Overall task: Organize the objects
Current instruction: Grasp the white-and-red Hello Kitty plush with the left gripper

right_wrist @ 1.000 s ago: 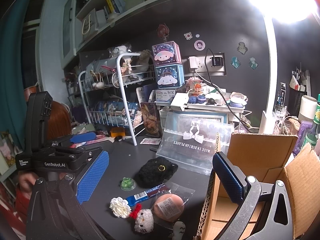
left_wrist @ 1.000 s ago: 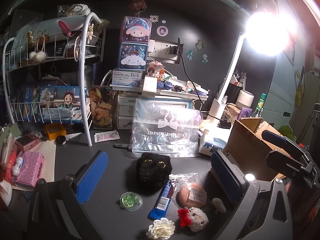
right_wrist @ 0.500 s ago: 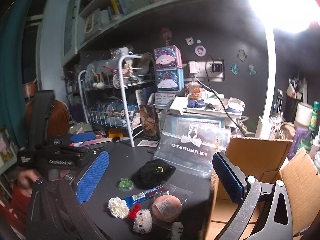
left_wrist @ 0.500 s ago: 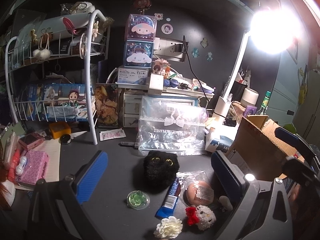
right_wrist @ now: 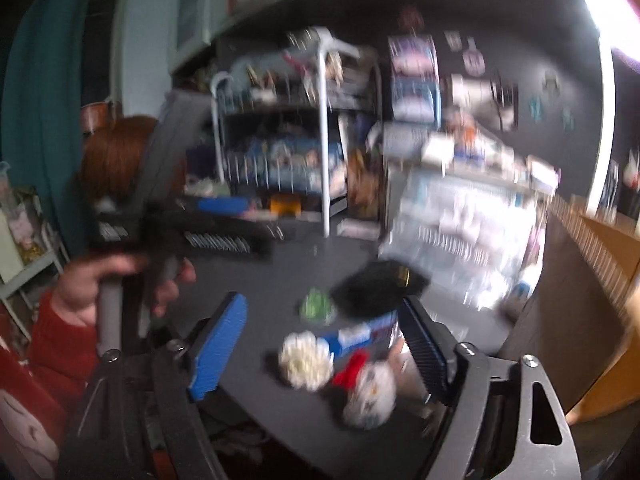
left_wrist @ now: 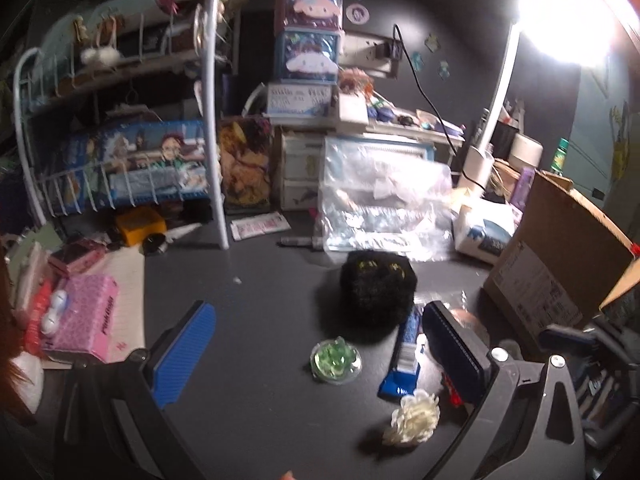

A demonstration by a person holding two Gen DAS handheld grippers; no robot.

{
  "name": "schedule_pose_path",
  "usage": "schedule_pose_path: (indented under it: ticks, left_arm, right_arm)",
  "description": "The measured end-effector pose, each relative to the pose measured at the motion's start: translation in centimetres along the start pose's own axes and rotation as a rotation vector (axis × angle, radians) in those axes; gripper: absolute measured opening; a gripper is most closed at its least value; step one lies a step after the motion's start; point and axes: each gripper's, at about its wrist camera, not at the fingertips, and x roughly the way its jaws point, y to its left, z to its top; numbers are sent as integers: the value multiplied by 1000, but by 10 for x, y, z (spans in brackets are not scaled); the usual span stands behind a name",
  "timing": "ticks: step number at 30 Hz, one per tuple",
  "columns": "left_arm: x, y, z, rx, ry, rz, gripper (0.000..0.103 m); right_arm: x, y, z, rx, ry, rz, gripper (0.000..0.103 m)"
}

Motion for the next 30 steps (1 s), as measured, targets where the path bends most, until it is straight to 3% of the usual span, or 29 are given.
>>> schedule_pose_path:
  ticks: [3, 8, 13, 15, 22, 28, 30]
  left_arm:
    - [9, 2, -11, 10, 19, -71, 102]
    - [20, -5, -22, 41, 54, -109, 102]
    - [24, -7, -24, 72, 88, -159, 102]
    - [23, -8, -24, 97, 104, -177, 102]
    - [21, -22, -22, 156, 180, -354, 102]
    - [24, -36, -15, 149, 266, -523, 102]
    - [23, -38, -9, 136, 287, -554, 93]
  right_arm:
    - [22, -17, -27, 94, 96, -31, 50]
    - [43, -33, -59, 132, 194, -97, 46]
    - [53, -30, -66, 107, 225, -106, 42]
    - [60, -28, -67, 78, 241, -113, 35]
    - [62, -18, -70, -10, 242, -140, 25]
    - [48, -15, -51, -5, 171, -22, 25]
    - [43, -16, -39, 9, 138, 33, 25]
